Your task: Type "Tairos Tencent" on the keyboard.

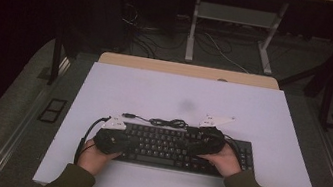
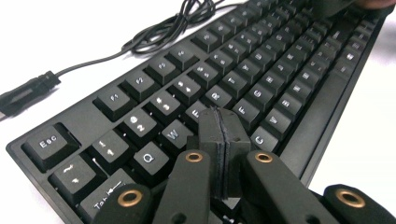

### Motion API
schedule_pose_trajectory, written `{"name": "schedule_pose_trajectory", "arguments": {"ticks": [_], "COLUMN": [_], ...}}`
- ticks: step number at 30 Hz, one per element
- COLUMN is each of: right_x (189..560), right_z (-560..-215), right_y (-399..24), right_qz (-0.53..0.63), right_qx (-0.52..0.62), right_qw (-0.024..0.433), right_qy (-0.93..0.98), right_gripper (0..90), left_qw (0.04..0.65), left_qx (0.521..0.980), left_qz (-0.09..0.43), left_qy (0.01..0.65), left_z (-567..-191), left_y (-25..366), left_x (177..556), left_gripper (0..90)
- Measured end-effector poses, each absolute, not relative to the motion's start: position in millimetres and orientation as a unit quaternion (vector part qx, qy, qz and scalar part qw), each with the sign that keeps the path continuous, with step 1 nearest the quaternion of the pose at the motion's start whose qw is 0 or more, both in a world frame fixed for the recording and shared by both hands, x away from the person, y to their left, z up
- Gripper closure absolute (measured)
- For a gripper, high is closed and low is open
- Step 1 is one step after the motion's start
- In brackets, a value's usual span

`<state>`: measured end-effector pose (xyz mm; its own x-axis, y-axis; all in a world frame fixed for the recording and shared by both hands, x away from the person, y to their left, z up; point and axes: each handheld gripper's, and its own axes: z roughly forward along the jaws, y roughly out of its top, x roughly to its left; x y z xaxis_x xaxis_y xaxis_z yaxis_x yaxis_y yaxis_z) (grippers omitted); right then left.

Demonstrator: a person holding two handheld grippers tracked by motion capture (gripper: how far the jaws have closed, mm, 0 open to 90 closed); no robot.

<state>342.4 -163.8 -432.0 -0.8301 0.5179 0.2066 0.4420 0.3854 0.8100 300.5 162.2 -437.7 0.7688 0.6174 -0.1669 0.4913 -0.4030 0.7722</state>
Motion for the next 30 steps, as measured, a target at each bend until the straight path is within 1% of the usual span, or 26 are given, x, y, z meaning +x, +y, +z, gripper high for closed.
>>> {"name": "schedule_pose_trajectory", "arguments": {"ticks": [19,30], "right_x": [343,343], "right_z": [-431,-431], "right_y": [-165,-165], "right_qz": [0.475,0.476], "right_qx": [0.288,0.288], "right_qw": [0.042,0.041], "right_qy": [0.831,0.83], "right_gripper": [28.1,26.7], "left_qw": [0.455,0.459], "left_qx": [0.828,0.833], "left_qz": [0.071,0.052], "left_qy": [0.321,0.304], "left_z": [-425,-423], "left_y": [164,156], "left_x": [294,290], "left_gripper": [88.6,88.8]}}
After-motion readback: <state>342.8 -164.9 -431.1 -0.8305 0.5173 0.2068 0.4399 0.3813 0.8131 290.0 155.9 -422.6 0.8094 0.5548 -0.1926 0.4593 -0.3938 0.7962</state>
